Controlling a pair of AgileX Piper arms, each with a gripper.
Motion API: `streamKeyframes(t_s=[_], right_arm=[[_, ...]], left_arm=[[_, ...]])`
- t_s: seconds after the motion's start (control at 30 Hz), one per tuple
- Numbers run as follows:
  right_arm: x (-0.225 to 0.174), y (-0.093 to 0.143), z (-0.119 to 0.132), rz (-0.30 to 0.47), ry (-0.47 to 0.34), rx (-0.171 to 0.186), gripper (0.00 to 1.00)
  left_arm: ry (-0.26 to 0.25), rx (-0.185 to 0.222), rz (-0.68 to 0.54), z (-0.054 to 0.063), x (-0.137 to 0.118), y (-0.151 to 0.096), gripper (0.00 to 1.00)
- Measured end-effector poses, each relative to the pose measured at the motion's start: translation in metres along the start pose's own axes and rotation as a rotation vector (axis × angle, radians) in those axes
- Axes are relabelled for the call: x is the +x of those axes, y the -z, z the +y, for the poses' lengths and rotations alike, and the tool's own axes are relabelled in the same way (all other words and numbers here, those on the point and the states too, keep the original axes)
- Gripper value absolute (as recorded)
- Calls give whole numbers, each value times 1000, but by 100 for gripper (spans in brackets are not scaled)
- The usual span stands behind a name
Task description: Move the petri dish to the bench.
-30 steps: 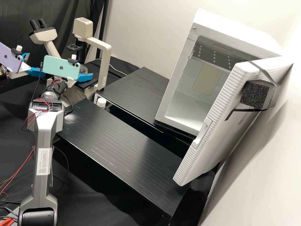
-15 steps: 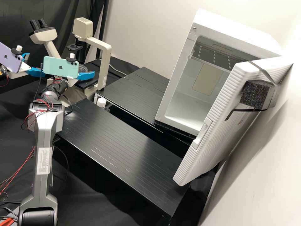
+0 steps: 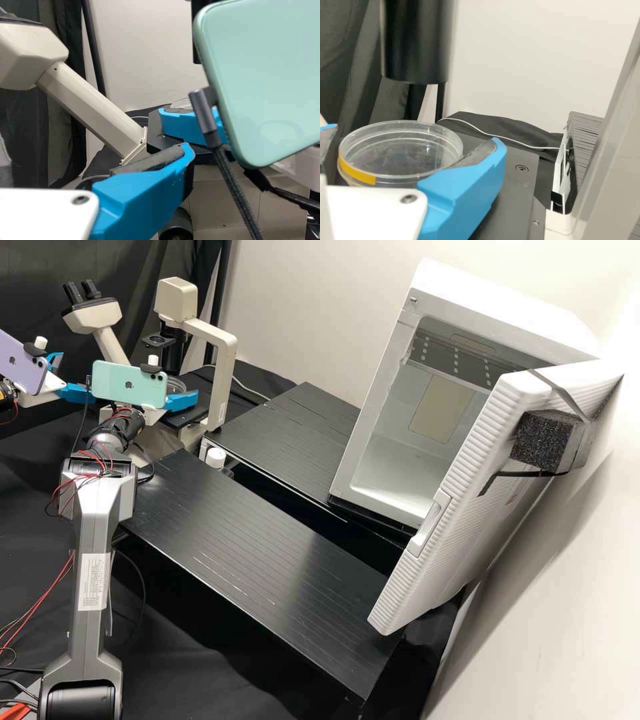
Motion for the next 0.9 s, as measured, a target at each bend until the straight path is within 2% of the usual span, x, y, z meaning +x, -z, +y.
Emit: streamKeyframes(t_s=[0.9], right_arm=[[-2,-7,-6,-23,16,2,0]], left_arm=[[0,0,0,0,0,0,100]])
